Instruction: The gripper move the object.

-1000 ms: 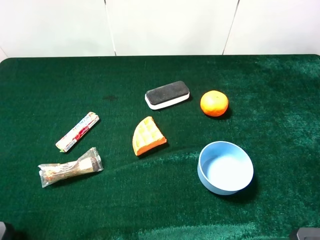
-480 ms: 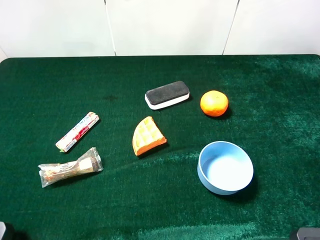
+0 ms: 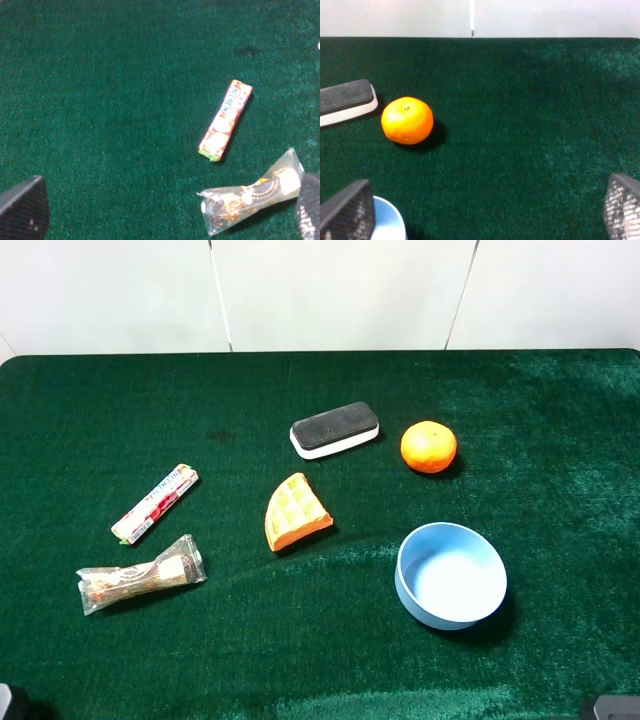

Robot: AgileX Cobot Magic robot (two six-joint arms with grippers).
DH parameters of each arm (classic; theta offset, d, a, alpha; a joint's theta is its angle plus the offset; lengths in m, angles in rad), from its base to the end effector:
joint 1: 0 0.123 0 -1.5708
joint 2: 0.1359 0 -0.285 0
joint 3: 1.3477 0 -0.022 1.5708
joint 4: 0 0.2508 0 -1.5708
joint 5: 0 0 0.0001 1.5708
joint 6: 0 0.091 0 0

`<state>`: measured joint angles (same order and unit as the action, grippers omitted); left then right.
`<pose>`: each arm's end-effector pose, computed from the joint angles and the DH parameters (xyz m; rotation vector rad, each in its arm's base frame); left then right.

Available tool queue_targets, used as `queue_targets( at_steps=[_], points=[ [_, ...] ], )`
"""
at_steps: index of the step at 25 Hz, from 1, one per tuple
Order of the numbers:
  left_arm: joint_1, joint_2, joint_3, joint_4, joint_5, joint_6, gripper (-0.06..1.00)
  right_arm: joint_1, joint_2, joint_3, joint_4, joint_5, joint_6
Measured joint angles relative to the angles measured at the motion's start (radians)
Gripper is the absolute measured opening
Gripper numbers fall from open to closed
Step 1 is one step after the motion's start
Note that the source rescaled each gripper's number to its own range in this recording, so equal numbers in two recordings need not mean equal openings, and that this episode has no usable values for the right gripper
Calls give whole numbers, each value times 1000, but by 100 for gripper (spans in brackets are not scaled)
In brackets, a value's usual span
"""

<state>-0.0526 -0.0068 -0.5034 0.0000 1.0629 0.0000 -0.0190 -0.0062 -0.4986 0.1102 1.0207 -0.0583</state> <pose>-0.0064 0.0003 0.2780 0.0536 2.0358 -0.0330 -0.0041 0.0086 0.2805 -0.0420 1.9953 0.0812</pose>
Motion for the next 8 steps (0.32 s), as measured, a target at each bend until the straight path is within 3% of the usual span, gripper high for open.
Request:
queue_targets(
  at_steps=[8],
  points=[
    [0, 0, 0, 0, 0, 0, 100, 0, 0, 0, 0, 0, 0]
  ],
)
